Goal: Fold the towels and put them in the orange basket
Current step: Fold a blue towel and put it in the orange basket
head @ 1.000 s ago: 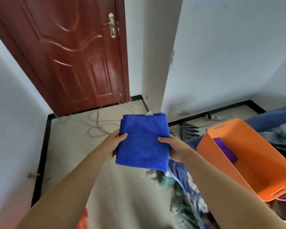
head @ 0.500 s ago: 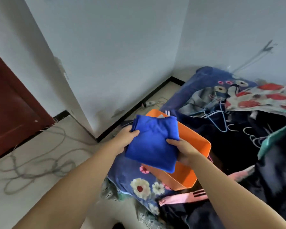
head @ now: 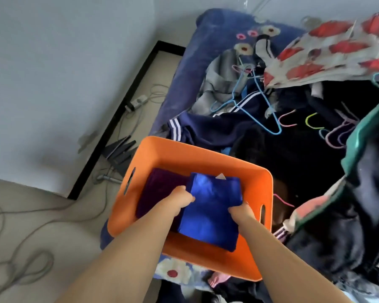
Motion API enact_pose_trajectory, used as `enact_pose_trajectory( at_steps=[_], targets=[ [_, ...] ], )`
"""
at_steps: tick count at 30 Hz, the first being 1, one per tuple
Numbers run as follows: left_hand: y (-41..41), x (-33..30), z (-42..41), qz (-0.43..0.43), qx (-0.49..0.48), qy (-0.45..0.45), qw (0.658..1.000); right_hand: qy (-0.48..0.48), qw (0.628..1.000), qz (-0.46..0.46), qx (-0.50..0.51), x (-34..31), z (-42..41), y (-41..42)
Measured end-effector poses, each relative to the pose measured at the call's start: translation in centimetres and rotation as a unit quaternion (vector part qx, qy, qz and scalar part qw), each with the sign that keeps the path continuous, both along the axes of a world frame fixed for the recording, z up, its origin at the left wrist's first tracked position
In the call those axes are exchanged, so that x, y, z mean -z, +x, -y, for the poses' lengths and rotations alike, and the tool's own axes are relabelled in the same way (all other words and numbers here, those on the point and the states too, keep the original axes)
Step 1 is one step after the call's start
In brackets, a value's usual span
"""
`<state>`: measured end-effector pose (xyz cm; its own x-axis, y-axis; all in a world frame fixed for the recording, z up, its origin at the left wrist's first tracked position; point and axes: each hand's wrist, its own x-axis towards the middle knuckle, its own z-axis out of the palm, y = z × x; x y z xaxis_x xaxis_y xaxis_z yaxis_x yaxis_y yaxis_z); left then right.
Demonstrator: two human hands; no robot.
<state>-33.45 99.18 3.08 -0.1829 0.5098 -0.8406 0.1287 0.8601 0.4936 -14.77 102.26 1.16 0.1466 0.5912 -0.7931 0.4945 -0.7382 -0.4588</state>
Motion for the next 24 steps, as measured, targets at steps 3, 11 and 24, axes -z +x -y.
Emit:
enact_pose_trajectory(
  at_steps=[3, 11, 24],
  targets=[
    [0.9, 4.3, -0.8, -0.026, 0.027, -0.023, 0.999, -0.023, 0.997, 0.079, 0.013, 4.2, 0.3, 0.3],
    [2.3, 10.6, -0.9, -0.119, 0.097, -0.037, 0.987, -0.007, 0.98, 0.197, -0.032, 10.4, 1.1, 0.3],
    [-0.8, 4.6, 0.8, -0.19, 0.253, 0.023, 0.948, 0.101, 0.978, 0.153, -0.104, 2.5, 1.6, -0.2]
  ],
)
